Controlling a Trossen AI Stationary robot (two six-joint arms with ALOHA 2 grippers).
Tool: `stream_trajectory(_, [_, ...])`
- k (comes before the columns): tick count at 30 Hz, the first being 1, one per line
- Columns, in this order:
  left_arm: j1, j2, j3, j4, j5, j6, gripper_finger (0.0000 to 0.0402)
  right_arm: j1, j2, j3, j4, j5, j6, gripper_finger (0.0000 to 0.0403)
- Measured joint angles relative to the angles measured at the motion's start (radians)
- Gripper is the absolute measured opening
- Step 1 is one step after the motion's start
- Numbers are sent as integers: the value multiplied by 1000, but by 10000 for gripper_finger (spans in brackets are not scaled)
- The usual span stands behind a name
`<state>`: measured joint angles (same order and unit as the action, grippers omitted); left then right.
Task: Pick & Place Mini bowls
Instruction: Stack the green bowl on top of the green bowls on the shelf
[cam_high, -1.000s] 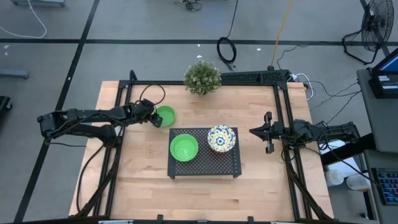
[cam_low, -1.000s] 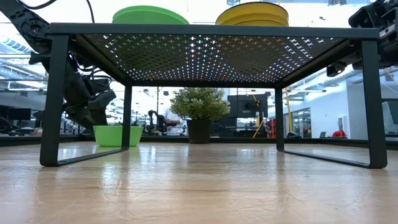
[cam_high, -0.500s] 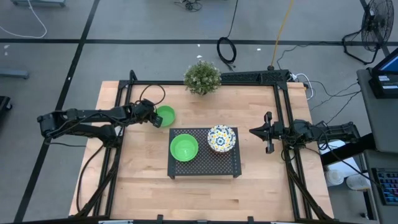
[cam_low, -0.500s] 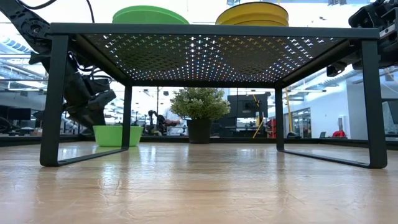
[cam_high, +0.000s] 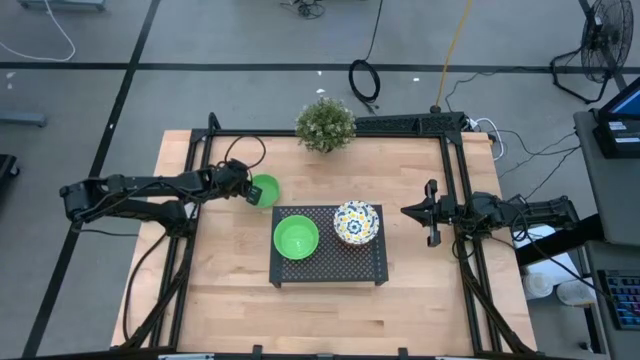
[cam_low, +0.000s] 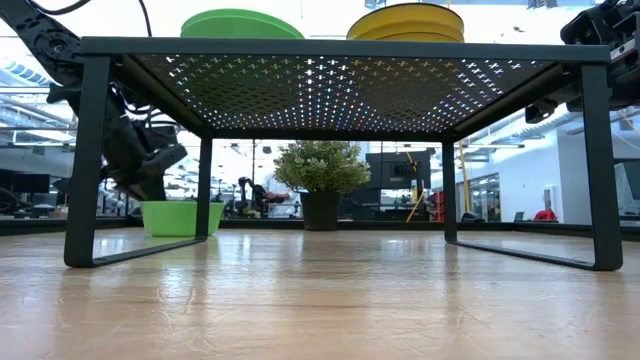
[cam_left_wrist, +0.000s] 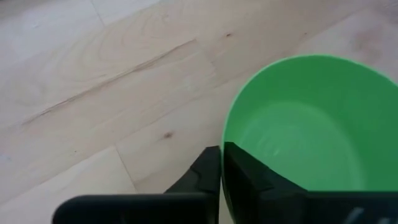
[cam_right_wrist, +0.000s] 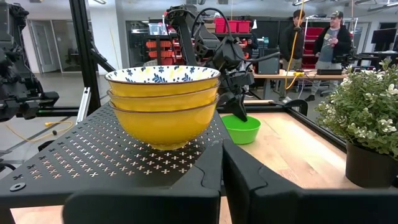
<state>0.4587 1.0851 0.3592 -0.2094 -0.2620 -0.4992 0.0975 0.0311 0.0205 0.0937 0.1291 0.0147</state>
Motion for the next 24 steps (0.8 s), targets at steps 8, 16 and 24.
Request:
stream_trajectory(8, [0,0,0,2,4,3,7,0,0,0,0,0,0,0])
stream_trajectory(16, [0,0,0,-4,3,7,16,0,0,0,0,0,0,0])
stream_trajectory(24, [0,1,0,-5,3,6,18,0,0,0,0,0,0,0])
